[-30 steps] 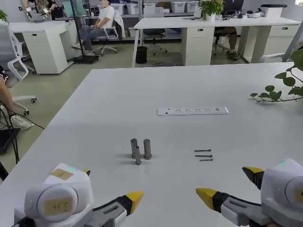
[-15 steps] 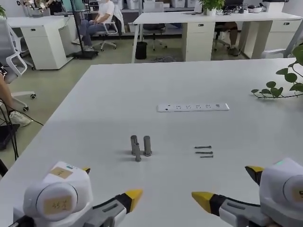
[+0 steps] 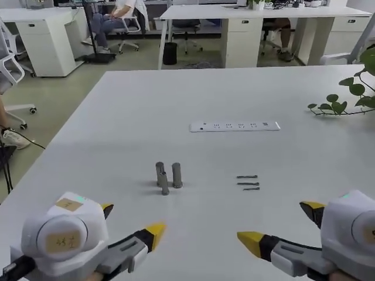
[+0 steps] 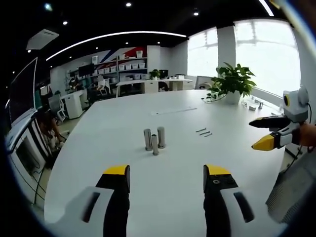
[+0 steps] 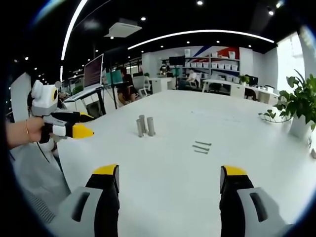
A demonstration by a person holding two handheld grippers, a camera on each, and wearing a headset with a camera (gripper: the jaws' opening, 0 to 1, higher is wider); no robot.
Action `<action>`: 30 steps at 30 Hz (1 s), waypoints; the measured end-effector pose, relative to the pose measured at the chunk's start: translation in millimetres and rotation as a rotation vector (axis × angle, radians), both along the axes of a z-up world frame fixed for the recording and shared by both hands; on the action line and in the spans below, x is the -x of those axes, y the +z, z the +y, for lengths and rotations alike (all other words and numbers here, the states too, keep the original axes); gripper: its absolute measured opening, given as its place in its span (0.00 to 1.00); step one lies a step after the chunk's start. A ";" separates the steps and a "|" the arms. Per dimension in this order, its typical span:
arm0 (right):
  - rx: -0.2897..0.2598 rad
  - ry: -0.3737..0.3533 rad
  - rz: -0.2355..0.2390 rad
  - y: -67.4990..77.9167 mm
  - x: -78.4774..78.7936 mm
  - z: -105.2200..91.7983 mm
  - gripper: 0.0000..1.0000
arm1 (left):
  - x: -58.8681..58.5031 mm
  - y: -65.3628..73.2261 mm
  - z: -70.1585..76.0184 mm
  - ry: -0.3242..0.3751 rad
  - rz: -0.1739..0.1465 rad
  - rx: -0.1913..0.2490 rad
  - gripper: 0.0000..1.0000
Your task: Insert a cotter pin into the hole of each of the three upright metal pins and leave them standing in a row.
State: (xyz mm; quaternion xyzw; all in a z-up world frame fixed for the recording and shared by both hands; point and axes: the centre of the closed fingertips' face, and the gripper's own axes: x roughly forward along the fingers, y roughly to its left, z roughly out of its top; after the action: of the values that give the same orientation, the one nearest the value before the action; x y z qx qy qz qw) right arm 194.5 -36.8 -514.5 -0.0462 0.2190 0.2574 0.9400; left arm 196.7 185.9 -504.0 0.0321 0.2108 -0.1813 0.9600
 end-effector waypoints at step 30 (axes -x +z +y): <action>-0.036 0.036 0.039 -5.3 -7.9 3.7 0.63 | -101.5 -33.2 -19.0 -0.150 -0.025 -0.083 0.29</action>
State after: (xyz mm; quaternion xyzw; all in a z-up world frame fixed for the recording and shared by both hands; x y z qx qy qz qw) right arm 202.4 -33.1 -519.8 -0.0282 0.2315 0.2792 0.9315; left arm 298.1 167.0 -537.1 0.0896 0.2031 -0.2432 0.9442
